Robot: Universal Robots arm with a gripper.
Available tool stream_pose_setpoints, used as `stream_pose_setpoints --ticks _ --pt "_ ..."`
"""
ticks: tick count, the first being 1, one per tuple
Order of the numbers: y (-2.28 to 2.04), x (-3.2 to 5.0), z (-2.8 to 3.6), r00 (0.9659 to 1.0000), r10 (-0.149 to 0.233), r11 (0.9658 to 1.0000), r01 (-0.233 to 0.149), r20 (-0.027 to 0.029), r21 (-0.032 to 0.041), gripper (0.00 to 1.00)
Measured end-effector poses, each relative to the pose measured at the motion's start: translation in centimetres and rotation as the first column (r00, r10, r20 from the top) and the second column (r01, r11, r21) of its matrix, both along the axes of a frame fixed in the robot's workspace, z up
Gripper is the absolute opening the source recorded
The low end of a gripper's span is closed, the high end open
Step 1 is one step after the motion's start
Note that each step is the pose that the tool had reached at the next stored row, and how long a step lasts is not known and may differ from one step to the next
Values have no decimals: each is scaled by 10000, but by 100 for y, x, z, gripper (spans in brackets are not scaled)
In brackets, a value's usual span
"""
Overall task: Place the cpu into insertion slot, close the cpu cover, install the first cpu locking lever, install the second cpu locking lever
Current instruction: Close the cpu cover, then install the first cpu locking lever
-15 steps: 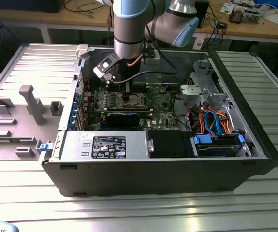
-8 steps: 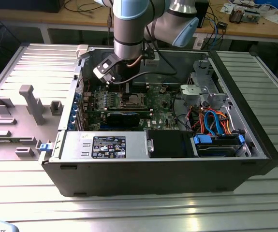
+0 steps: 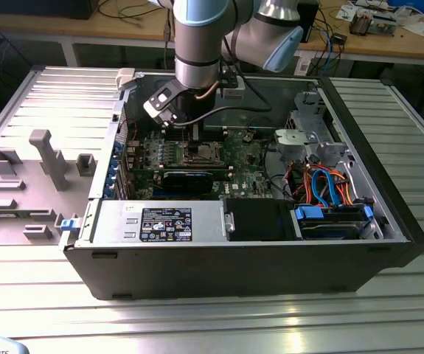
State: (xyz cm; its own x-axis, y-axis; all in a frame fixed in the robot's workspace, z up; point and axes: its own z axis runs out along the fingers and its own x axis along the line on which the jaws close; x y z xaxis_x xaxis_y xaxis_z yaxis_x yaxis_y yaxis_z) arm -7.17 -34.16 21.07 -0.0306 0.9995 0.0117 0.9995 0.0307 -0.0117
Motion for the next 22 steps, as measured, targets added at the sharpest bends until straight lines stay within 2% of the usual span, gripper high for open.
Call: stream_pose_setpoints --ticks 3,4,22 --pt "4 114 -7 10000 2 10000 -2 -1 -6 11" --pt "4 125 -9 10000 4 10000 -4 1 -10 11" --pt "5 125 -1 10000 3 10000 -3 0 -24 11"
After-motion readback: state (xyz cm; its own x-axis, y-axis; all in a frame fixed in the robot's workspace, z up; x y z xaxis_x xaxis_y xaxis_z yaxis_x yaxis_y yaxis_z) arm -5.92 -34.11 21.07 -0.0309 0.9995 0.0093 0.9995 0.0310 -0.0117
